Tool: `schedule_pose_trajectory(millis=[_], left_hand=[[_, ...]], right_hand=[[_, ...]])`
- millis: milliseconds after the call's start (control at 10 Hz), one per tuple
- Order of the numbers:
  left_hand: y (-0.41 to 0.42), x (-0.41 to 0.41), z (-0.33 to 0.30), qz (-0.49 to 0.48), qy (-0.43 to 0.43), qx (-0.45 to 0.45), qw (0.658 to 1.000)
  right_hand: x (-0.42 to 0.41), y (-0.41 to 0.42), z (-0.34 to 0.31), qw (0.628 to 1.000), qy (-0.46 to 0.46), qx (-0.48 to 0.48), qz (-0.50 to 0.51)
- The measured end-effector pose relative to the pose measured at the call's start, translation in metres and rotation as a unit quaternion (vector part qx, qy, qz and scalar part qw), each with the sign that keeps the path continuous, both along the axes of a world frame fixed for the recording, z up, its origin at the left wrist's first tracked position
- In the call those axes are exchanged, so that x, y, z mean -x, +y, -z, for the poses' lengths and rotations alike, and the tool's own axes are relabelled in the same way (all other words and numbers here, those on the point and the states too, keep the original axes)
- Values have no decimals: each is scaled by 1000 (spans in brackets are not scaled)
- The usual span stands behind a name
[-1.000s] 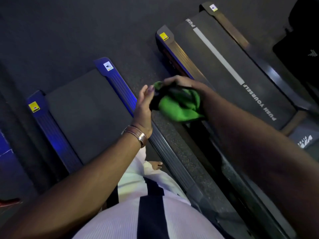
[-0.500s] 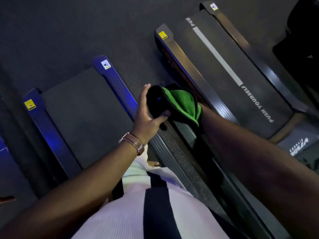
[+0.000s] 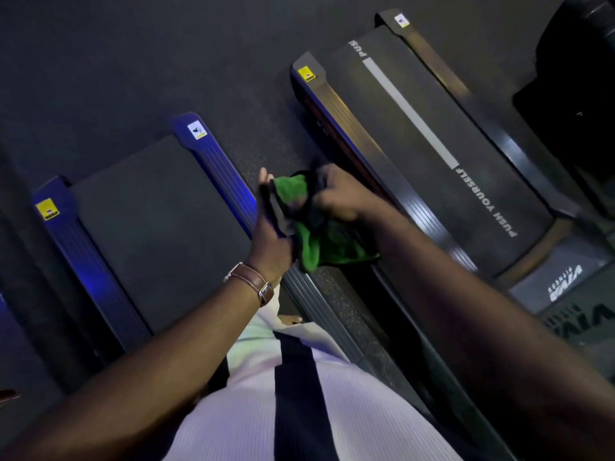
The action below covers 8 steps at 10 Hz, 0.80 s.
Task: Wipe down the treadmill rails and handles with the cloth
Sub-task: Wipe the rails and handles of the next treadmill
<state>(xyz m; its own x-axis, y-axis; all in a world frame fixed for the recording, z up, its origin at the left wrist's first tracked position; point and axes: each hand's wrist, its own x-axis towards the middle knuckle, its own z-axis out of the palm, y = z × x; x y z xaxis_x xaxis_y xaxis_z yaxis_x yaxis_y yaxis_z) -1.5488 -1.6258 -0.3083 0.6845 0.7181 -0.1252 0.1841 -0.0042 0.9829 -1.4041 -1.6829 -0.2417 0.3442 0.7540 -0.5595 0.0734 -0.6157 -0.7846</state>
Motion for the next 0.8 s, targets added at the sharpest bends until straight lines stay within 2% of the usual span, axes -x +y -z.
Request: schedule_pose_trajectory(millis=[100,200,300,400,500,600,700,800], left_hand=[[-4,4,-1,15,40,64,997],[-9,7,-8,15,35,100,994],[-7,7,-5,19,9,167,986],[-1,4,-8,34,1,243,969],[4,2,-15,55,20,196,979],[19,0,-22,112,15,-15,993],[26,-5,-23,132,-8,-114,985],[33,-13,-32,231,26,-269,935]], right_hand=[[3,4,10,999,3,4,46],[-5,6,8,996,69,61,-6],[-11,5,4,995,67,60,-42],[5,-6,4,995,-95,-37,-2],[9,-17,7,996,-46,-60,51],[-3,13,-2,992,41,105,53],[5,11,-1,993,-60,94,42],[32,-56,-1,965,-239,103,43]])
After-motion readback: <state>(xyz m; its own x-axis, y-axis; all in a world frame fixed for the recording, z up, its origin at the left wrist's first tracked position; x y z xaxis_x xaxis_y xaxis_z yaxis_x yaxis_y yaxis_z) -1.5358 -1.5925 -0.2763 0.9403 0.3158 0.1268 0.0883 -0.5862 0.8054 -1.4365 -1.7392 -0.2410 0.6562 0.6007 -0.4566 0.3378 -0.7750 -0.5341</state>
